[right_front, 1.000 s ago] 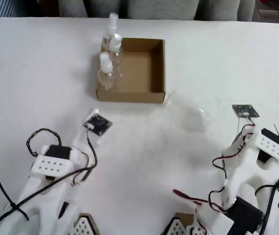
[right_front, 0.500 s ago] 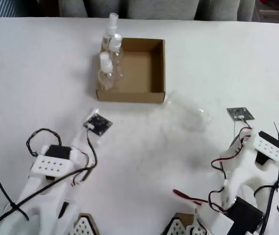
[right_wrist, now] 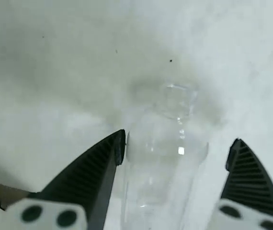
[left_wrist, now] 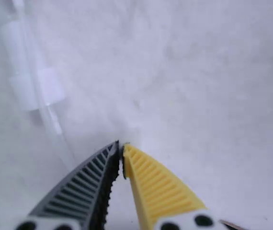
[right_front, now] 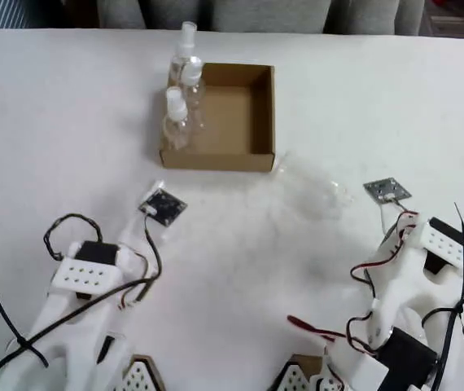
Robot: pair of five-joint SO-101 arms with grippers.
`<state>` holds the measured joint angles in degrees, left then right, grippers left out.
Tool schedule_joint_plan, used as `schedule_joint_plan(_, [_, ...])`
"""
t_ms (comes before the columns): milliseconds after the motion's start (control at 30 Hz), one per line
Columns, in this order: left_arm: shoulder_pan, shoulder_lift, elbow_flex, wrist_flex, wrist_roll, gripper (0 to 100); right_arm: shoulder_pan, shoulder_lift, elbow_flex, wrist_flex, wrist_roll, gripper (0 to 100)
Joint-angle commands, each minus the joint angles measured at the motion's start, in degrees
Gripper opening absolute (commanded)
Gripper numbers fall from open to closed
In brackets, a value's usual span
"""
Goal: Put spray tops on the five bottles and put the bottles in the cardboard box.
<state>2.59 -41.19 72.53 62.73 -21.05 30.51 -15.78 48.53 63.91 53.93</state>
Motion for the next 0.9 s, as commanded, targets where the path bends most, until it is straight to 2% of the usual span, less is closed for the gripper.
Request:
schedule_joint_plan(0, [0.5,-0.9,0.1,-1.1,-0.1,2,-0.4,-0.2,-0.5,1.5,4.2,31.3])
schedule_joint_plan(367, [0.5,-0.9,0.1,-1.1,-0.1,2,-1.0,-0.1,1.8,0.1,5.2,30.0])
schedule_joint_plan(633, [0.5,-0.9,0.1,-1.1,-0.1,2,-2.6,4.6,2.3,-2.9,5.2,16.4])
schedule_joint_plan(767, [0.5,-0.9,0.1,-1.1,-0.1,2,-2.0,5.1,-1.6,-1.3,4.9,0.5])
schedule_joint_plan(867, [0.5,-0.9,0.1,-1.1,-0.1,2,-0.4,5.1,-8.5,5.2,4.4,3.3])
